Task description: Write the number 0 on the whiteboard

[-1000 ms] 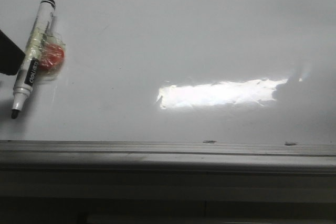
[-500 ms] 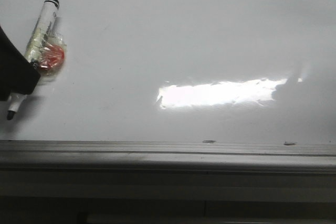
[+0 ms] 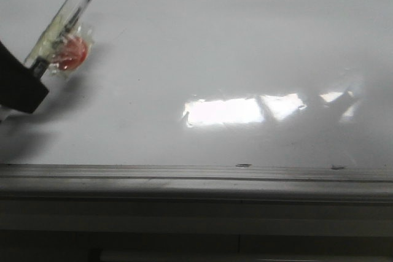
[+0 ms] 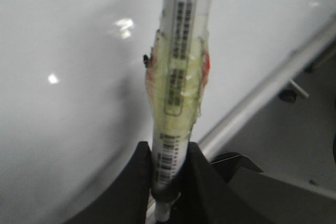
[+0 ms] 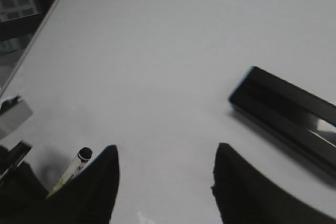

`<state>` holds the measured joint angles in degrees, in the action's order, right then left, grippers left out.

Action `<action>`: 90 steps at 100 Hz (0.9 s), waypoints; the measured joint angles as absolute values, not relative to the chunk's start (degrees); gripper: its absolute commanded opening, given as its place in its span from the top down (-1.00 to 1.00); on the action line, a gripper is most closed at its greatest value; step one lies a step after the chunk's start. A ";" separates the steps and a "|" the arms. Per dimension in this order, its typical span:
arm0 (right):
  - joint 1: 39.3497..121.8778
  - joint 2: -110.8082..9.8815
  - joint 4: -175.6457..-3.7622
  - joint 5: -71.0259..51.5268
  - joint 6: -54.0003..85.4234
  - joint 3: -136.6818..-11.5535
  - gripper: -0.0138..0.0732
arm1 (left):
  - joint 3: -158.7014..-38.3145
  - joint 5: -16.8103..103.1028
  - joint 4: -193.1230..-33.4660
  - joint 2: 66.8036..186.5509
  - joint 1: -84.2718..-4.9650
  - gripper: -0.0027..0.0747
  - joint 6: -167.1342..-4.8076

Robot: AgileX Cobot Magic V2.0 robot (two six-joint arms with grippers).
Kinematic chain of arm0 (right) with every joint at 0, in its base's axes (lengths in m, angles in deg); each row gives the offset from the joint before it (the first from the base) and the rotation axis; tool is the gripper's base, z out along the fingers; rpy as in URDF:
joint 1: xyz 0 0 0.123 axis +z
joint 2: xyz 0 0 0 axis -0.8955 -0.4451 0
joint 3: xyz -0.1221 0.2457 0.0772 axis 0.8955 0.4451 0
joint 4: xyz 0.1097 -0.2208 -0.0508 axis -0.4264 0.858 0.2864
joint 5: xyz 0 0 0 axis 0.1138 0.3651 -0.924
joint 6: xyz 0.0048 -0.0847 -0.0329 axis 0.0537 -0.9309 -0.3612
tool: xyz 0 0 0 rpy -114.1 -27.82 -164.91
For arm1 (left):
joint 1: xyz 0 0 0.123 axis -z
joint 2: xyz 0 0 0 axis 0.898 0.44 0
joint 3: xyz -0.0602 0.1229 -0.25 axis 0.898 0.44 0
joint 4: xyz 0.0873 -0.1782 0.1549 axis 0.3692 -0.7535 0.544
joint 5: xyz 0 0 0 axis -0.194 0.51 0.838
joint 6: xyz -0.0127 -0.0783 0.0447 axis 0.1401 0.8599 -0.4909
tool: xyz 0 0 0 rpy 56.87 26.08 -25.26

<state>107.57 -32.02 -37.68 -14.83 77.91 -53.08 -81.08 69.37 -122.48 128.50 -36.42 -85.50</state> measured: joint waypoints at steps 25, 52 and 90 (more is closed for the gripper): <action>123.05 -40.92 -26.35 -13.39 77.19 -55.68 -0.12 | -86.46 75.28 -118.45 121.86 -26.68 0.98 -102.62; 134.22 -49.04 -26.10 -3.40 77.08 -62.63 -0.12 | -87.02 78.77 -114.92 121.54 -22.67 0.98 -104.06; 141.38 -50.08 -26.95 4.24 76.85 -64.13 -0.12 | -87.02 79.71 -111.42 120.95 -22.29 0.98 -110.70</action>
<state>141.38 -50.08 -26.95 4.24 76.85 -64.13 -87.02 79.71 -111.42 120.95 -22.29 -110.70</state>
